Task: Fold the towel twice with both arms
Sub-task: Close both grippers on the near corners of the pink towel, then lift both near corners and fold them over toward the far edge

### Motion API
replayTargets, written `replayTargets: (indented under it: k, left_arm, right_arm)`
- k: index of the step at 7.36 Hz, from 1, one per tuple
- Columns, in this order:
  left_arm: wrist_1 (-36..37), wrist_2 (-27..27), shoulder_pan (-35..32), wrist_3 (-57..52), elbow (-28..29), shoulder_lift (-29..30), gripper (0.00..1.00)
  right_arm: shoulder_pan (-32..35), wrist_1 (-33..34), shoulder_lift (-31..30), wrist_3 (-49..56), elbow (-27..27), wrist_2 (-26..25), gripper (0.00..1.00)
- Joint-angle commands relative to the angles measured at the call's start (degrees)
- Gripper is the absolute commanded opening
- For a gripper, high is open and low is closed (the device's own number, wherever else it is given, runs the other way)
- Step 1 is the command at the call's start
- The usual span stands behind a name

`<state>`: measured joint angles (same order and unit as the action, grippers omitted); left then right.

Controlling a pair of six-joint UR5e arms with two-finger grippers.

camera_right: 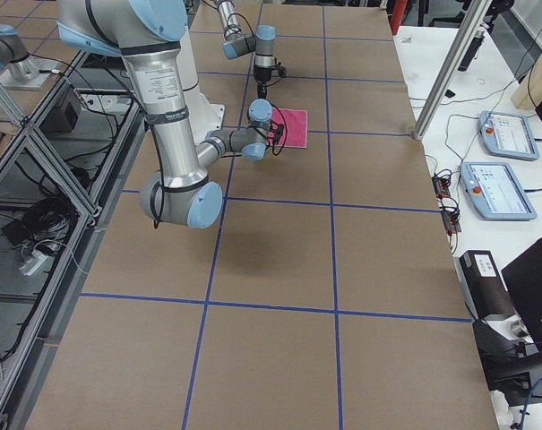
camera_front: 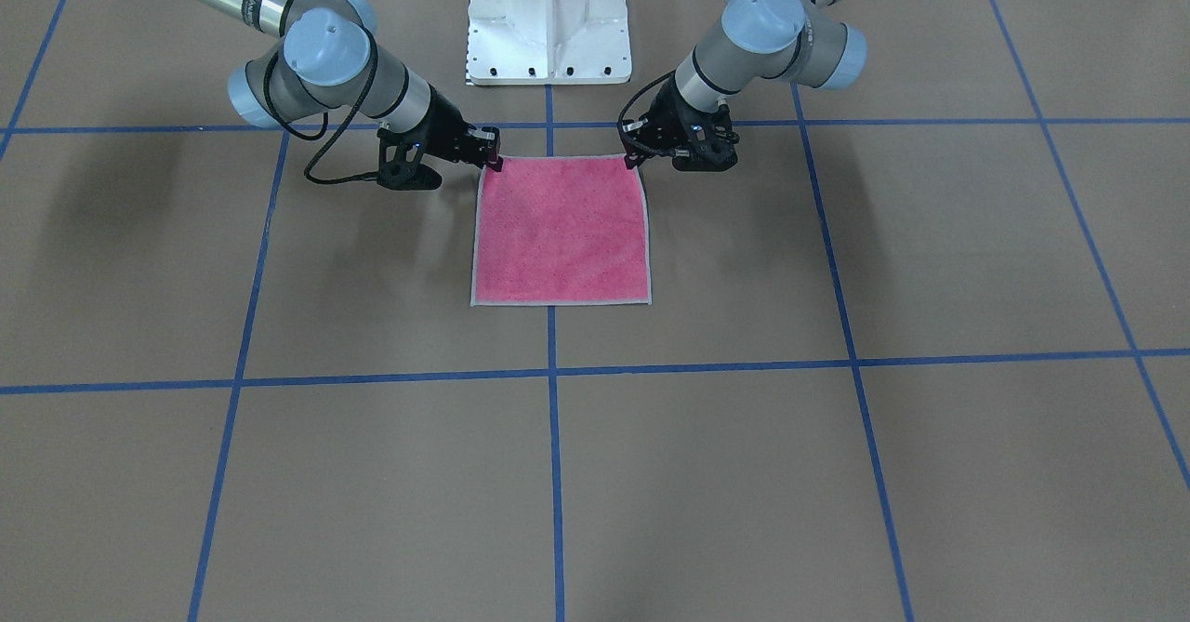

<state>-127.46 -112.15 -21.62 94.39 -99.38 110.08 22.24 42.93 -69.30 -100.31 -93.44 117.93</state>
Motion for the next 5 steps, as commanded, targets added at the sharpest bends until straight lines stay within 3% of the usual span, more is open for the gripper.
replayTargets:
  k: [1, 5]
  left_arm:
    - [-0.1, -0.1, 0.0, 0.0, -0.3, 0.5, 0.00]
    - [-0.1, -0.1, -1.4, 0.1, -0.8, 2.3, 0.00]
  right_arm:
    - [0.3, -0.7, -0.4, -0.2, -0.7, -0.1, 0.00]
    - [3.1, -0.7, -0.1, -2.1, -3.2, 0.1, 0.00]
